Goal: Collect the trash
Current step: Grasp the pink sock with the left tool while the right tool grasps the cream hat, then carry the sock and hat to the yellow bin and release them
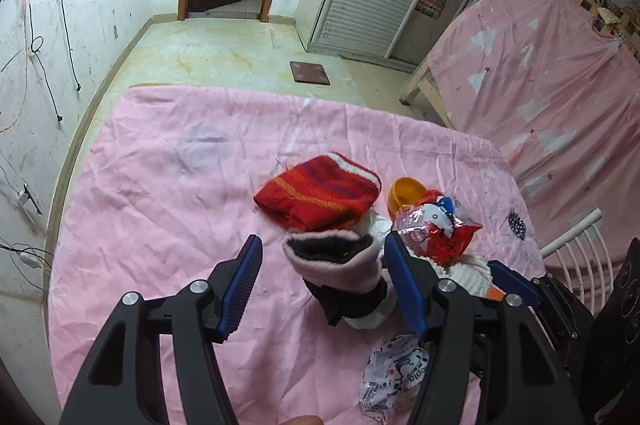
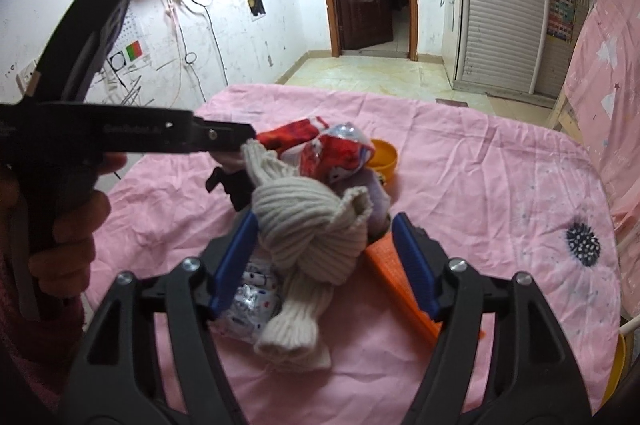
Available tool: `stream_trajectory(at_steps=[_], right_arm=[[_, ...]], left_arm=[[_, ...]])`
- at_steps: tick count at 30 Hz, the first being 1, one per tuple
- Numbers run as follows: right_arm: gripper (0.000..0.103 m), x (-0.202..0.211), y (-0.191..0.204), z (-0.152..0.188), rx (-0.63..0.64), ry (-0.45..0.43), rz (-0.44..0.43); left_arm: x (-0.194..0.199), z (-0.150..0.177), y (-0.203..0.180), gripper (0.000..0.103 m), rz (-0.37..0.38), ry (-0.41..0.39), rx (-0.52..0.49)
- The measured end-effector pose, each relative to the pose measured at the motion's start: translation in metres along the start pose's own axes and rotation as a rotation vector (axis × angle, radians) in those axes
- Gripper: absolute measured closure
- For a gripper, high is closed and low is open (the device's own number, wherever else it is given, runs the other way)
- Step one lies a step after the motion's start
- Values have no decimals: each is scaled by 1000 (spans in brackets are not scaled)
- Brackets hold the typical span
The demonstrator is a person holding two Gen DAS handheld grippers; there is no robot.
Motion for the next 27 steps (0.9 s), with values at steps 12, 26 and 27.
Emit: stream_trajectory(at_steps=[12, 26, 27], right_arm=[[50, -9, 11, 0, 10, -5, -30], [51, 54, 7, -17, -21, -185, -105], [51, 56, 5, -18, -24, -192, -105]], left_arm=[[-4, 8, -5, 79, 31, -7, 39], [79, -8, -29, 79, -49, -204, -26], [83, -9, -31, 79, -49, -212, -28]])
Point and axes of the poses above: each gripper's, at about its wrist camera, not at the fingertips, and x roughly against the way its jaws point, y to its left, z to its underside, the point moved 1 cm from there along -x, roughly the way its jaws point, and after that the axes turned 6 degrees about -x, right-handed, at the moved point
